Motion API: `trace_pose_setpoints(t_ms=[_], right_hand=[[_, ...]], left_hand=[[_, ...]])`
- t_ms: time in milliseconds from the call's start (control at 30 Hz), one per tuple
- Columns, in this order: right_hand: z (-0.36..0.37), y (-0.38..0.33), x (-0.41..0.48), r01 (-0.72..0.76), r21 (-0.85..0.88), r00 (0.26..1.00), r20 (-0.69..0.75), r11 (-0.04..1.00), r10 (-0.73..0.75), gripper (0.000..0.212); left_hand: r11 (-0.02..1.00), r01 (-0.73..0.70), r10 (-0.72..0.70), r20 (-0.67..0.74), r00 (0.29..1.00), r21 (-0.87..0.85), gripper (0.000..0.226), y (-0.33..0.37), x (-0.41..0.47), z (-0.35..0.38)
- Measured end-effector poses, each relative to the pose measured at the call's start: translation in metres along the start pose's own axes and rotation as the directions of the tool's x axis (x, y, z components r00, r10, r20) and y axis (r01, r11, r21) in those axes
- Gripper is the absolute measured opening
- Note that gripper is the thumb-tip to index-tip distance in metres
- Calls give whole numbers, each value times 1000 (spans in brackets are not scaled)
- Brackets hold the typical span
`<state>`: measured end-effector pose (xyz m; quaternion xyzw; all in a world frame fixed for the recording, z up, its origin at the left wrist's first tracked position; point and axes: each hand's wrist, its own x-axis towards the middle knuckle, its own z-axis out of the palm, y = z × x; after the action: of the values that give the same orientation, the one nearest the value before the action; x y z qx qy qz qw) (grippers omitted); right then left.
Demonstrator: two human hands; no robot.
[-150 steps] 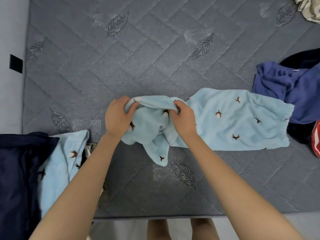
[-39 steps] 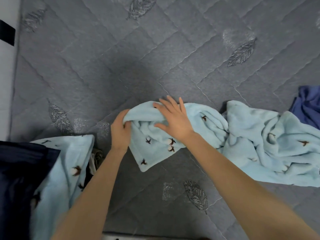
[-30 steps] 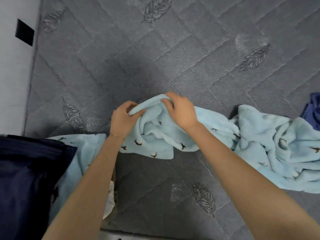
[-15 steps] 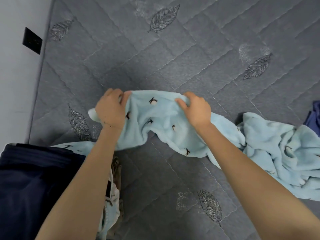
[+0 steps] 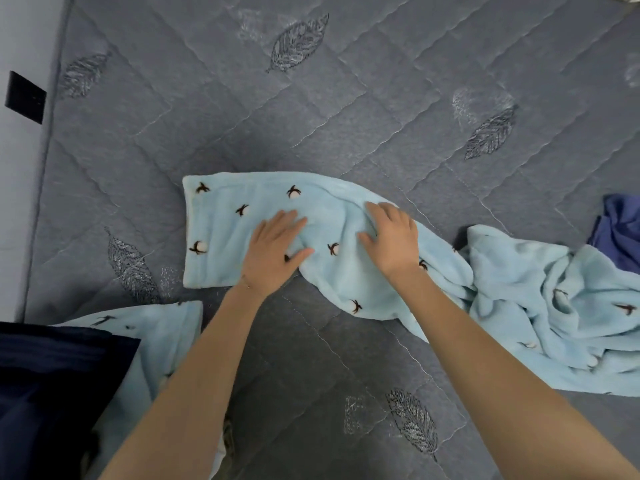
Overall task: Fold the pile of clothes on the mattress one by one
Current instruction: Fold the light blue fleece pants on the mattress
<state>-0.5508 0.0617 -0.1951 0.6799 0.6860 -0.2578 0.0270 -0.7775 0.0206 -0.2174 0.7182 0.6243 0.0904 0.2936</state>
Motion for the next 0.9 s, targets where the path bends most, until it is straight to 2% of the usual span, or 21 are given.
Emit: trace_pose_setpoints(t_ms=[100, 200, 333, 400, 467, 533, 600, 733, 833, 867, 900], right_hand=[[7, 10, -6, 6, 8, 999, -49, 1000, -5, 57], [8, 24, -9, -94, -35, 989, -115, 995, 90, 55], [6, 33, -12, -161, 0, 985, -57, 987, 160, 43], [4, 34, -12, -164, 63, 981, -95, 985, 169, 35], [2, 34, -8, -167, 101, 973, -145, 981, 181, 30], [-2, 35, -1, -141, 149, 964, -204, 979, 170, 26], [-9, 36, 7, -102, 216, 946, -280, 971, 162, 23], [-23, 45, 16, -72, 265, 920, -354, 962, 166, 24], [-24, 54, 15, -92, 191, 964, -231, 977, 135, 27], [-23, 58, 13, -103, 155, 975, -178, 982, 130, 31], [-21, 62, 8, -103, 127, 980, -154, 987, 122, 36]], left_hand=[[986, -141, 136, 67, 989, 89, 69, 11, 1, 19], [922, -296, 277, 107, 955, 251, 62, 8, -5, 28], [886, -341, 339, 62, 939, 315, 61, 0, -17, 32], [888, -329, 324, 71, 943, 320, 53, -2, -19, 33], [888, -306, 289, 103, 952, 342, 33, 1, -18, 33], [915, -243, 204, 149, 968, 322, 15, 8, -15, 31], [954, -159, 100, 231, 968, 255, 7, 19, -14, 26], [993, -36, -12, 399, 917, 113, 12, 34, -28, 15], [970, -33, -99, 519, 849, 240, 18, 43, -36, 12], [959, -32, -119, 507, 854, 280, 21, 47, -36, 13], [953, -45, -98, 445, 890, 300, 26, 51, -35, 17]])
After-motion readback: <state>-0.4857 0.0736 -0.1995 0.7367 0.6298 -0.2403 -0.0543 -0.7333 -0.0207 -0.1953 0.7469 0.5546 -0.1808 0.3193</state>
